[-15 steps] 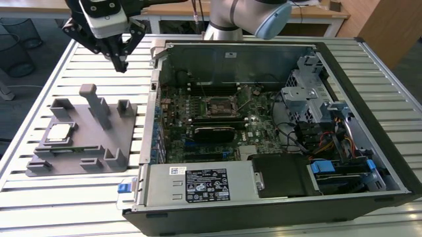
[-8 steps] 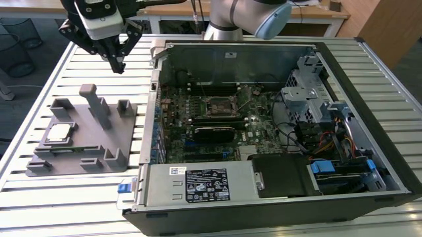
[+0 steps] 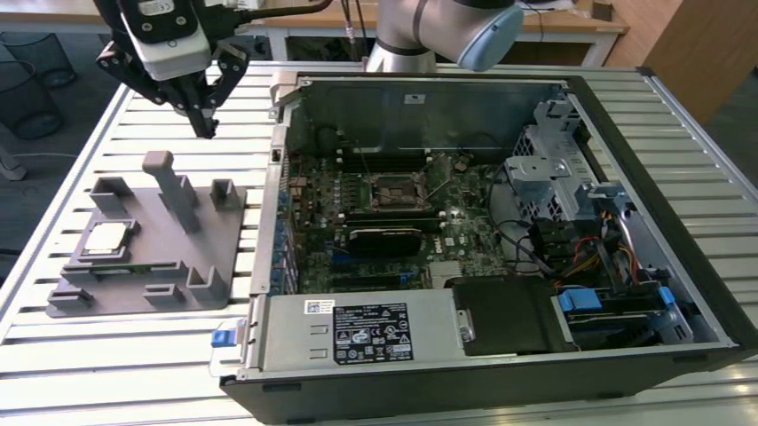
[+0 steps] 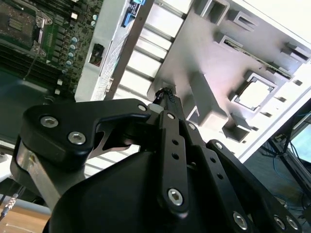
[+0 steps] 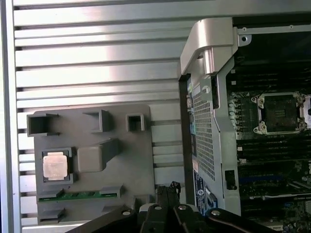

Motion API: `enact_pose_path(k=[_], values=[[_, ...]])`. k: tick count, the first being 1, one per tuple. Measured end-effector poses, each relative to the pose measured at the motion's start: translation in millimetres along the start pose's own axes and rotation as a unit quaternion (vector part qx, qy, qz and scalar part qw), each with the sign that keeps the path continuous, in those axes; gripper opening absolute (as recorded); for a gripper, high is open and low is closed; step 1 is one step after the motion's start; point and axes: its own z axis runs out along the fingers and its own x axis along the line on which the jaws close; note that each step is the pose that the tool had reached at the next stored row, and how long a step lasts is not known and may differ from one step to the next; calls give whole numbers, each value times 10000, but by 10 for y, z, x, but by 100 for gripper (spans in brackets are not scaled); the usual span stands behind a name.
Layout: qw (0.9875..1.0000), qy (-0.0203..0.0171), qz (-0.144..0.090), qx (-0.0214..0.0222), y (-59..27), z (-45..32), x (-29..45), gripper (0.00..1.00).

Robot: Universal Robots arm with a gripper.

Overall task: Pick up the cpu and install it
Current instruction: 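Reach for the cpu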

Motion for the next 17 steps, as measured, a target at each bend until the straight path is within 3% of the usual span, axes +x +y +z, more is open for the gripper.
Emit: enact_pose_path(k=[10, 17], values=[[10000, 0, 0, 0, -176, 73, 101, 11], [10000, -1, 0, -1, -196, 98, 331, 11]])
